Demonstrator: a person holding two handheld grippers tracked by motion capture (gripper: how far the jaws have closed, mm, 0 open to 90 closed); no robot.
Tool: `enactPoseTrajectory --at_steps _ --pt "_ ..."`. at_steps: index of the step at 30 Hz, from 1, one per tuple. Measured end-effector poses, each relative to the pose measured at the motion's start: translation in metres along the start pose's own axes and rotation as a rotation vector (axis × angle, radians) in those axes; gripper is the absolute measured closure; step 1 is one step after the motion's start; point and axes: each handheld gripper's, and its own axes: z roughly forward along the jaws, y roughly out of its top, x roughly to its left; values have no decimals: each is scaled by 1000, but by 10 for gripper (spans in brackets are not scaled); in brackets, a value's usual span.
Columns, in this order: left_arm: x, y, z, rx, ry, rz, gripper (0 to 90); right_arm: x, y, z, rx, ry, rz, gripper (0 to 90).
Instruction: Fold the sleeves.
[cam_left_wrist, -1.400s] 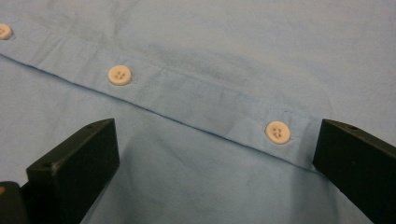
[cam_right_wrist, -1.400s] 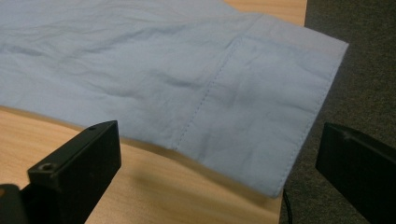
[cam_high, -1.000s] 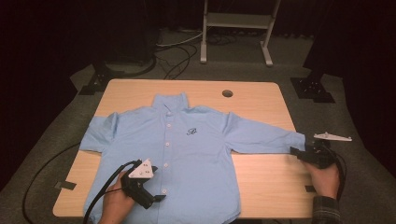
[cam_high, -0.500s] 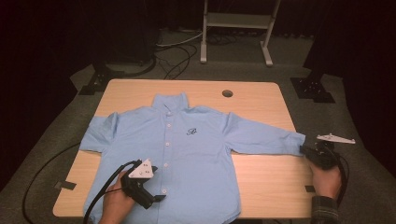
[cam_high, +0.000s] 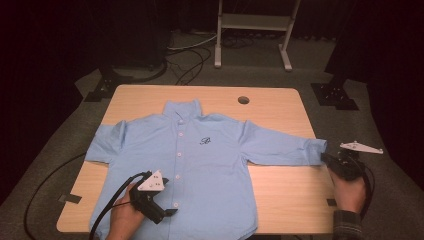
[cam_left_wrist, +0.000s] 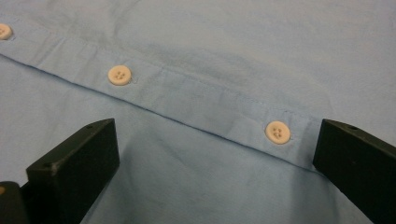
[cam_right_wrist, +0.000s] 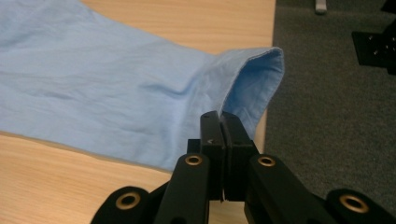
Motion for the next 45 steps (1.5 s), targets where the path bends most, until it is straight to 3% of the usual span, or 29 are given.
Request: enactPoseTrajectory --at_steps 12,26,45 --pt "0 0 0 0 0 0 0 34 14 4 -10 49 -78 893" --pt "0 0 0 0 0 0 0 62 26 8 -28 121 -114 893" --pt "0 0 0 0 0 0 0 107 48 31 -8 219 -173 893"
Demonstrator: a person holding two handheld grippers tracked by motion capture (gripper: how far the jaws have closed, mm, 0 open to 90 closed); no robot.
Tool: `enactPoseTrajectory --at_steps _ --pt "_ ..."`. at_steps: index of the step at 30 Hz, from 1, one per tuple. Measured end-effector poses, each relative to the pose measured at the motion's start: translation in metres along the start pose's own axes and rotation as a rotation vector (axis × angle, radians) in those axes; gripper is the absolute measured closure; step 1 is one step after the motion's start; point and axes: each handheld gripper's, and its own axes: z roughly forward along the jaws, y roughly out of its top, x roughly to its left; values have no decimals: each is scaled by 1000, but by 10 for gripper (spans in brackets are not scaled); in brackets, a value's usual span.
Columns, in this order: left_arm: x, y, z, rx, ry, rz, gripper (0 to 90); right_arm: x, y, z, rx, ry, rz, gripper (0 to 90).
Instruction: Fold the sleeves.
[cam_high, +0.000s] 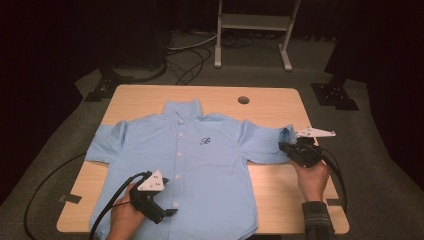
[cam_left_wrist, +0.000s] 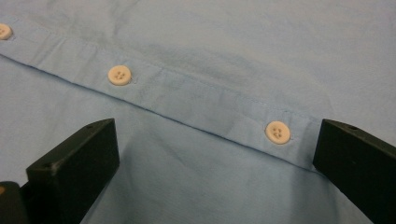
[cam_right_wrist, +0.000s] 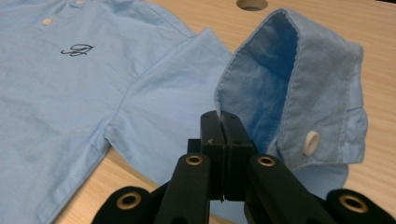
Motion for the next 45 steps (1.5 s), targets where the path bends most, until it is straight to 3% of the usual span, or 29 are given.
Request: enactPoseTrajectory --at_steps 18,24,45 --pt "0 0 0 1 1 1 0 35 20 36 16 76 -44 893" --pt "0 0 0 1 0 1 0 41 23 46 11 111 -32 893" --pt "0 0 0 1 0 0 0 92 52 80 17 212 -91 893"
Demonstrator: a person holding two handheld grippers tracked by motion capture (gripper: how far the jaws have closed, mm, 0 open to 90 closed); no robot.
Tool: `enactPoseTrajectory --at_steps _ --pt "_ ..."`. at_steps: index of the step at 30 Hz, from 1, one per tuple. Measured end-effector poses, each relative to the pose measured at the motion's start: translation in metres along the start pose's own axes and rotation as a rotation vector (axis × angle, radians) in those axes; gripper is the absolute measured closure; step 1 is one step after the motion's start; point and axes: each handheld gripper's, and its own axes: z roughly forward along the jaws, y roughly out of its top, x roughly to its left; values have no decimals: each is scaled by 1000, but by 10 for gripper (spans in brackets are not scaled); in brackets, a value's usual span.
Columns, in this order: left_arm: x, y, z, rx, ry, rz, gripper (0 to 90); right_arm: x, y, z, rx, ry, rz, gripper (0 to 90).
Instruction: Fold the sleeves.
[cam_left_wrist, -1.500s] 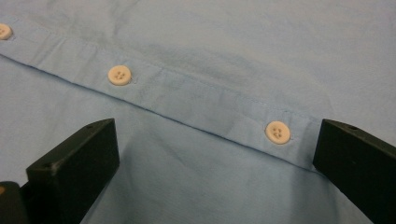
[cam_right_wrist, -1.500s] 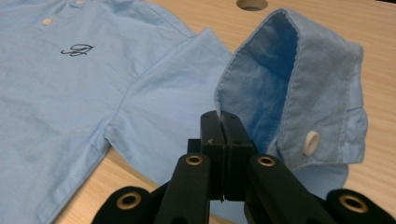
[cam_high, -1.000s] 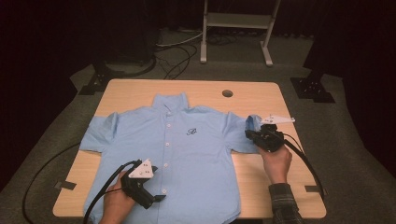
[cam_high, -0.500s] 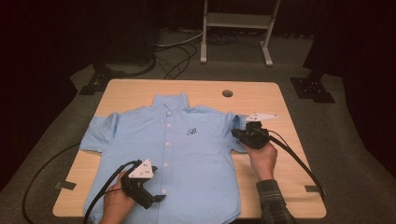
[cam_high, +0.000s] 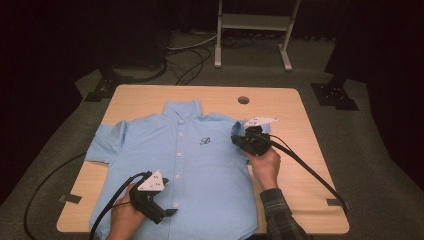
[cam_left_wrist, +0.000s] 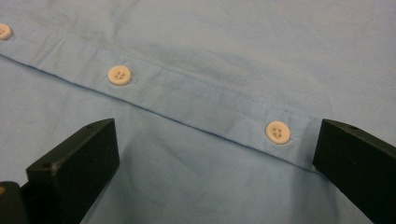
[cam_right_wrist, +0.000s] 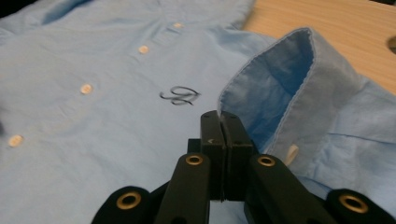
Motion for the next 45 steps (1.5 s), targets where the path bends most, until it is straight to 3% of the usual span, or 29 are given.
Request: enactPoseTrajectory --at_steps 14,45 --pt "0 0 0 0 0 0 0 31 23 36 13 68 -44 893" --pt "0 0 0 0 1 0 0 87 52 82 33 179 -117 893"
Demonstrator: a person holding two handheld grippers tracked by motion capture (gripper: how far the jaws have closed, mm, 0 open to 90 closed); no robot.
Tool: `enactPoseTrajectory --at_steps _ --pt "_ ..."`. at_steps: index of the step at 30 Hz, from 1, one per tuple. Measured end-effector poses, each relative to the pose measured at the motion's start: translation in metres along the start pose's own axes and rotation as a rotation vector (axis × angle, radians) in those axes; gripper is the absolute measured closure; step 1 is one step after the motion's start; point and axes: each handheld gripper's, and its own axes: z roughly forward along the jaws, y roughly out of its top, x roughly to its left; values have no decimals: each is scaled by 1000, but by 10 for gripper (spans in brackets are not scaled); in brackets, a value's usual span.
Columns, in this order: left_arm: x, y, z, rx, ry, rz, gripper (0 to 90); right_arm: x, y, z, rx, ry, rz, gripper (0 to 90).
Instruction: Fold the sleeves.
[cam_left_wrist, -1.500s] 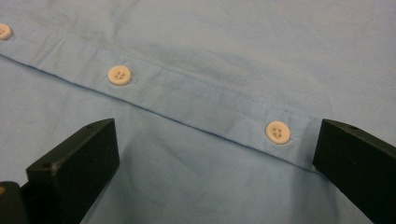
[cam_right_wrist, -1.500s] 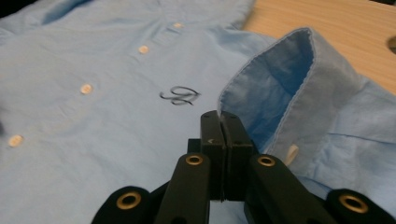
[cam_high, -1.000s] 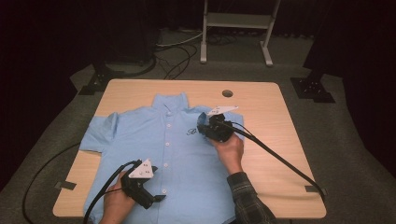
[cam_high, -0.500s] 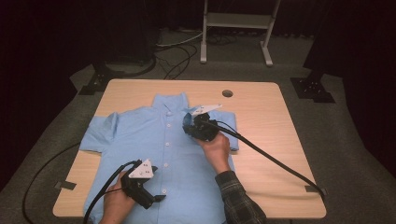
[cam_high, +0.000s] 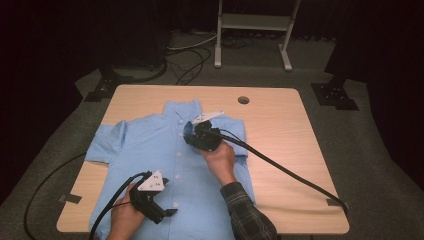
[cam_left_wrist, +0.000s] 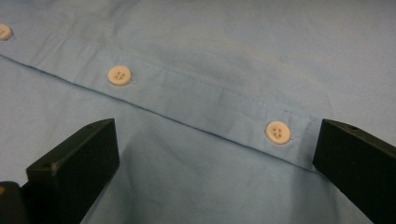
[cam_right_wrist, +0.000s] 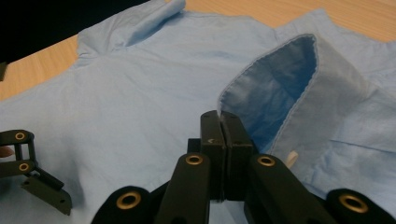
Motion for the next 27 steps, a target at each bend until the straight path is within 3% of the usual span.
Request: enactPoseTrajectory --at_steps 16,27 --pt "0 0 0 0 1 0 0 26 13 18 -14 81 -32 893" --pt "0 0 0 0 1 -1 0 36 17 33 14 105 -50 892"
